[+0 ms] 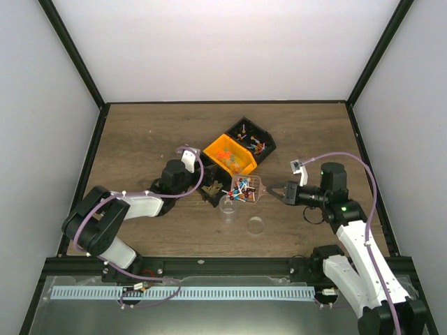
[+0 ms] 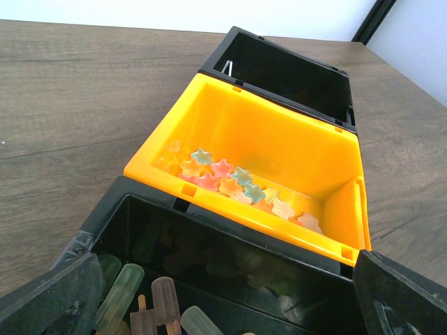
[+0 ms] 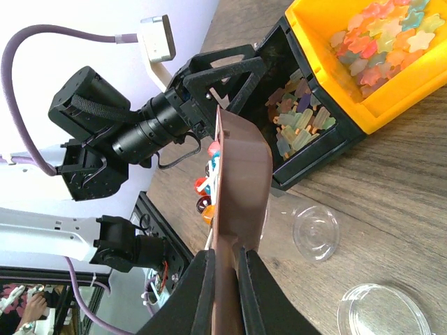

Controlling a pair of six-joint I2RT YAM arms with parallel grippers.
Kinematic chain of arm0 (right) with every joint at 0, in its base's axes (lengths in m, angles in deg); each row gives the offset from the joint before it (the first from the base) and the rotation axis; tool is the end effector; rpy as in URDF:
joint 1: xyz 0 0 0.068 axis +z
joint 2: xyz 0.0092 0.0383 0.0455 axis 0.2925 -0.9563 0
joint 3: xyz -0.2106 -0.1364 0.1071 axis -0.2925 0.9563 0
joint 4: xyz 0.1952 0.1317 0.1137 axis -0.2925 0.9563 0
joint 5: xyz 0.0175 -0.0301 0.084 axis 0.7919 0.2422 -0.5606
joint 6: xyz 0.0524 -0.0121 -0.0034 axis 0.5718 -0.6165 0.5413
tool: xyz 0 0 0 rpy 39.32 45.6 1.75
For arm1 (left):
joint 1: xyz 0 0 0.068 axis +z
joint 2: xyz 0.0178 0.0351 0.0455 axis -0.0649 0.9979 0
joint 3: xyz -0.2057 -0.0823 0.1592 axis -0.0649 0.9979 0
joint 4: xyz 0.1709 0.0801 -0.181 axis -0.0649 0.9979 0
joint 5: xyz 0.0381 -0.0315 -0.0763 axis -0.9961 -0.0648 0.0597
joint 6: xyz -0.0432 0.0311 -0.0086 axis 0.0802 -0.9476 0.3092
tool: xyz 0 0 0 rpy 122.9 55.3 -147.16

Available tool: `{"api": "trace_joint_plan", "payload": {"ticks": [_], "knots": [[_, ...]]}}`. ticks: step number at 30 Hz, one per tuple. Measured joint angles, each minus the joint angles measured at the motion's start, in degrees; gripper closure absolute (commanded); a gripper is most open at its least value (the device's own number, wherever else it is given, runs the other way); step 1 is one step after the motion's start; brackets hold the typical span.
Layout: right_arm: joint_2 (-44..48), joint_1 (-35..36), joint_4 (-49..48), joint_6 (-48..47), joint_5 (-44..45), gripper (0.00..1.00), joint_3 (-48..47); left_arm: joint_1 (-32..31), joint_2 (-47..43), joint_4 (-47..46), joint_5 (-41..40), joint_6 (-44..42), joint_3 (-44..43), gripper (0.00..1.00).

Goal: Pack the candies
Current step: Place the fake candies in the packing bottle.

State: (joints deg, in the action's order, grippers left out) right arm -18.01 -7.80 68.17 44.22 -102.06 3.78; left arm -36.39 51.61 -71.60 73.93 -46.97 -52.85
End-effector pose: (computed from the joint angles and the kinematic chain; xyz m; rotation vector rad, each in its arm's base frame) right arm 0.1475 0.0527 0.2585 -0.2098 2.1906 1.3623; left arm 0.2487 -0.1609 0.1617 0.3023 1.9544 -0.6004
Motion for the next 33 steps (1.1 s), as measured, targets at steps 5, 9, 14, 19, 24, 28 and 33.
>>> {"api": "trace_joint_plan", "payload": {"ticks": [5,9,14,19,24,28,33], "knots": [[0.00,0.07,0.09,-0.20,0.02,0.99,0.00,0.04,0.13,-0.28,0.02,0.02,0.00,0.00],[0.02,0.07,0.48,-0.46,0.02,0.99,0.09,0.11,0.13,-0.31,0.09,0.02,0.00,0.00],[0.57,0.11,1.99,-1.14,0.04,0.99,0.35,0.28,0.20,-0.42,0.24,0.00,0.00,0.00],[1.90,0.15,2.80,-1.25,0.02,0.99,0.48,0.44,0.39,-0.79,0.26,0.02,0.00,0.00],[2.86,0.22,3.08,-1.29,0.04,0.99,1.40,0.44,0.42,-0.85,0.26,0.02,0.00,0.00],[2.84,0.26,3.48,-1.31,0.22,0.99,1.75,0.44,0.42,-0.87,0.28,0.02,0.00,0.00],[2.38,0.26,3.96,-1.68,0.61,0.99,1.75,0.44,0.52,-1.05,0.26,0.02,0.00,0.00]]}}
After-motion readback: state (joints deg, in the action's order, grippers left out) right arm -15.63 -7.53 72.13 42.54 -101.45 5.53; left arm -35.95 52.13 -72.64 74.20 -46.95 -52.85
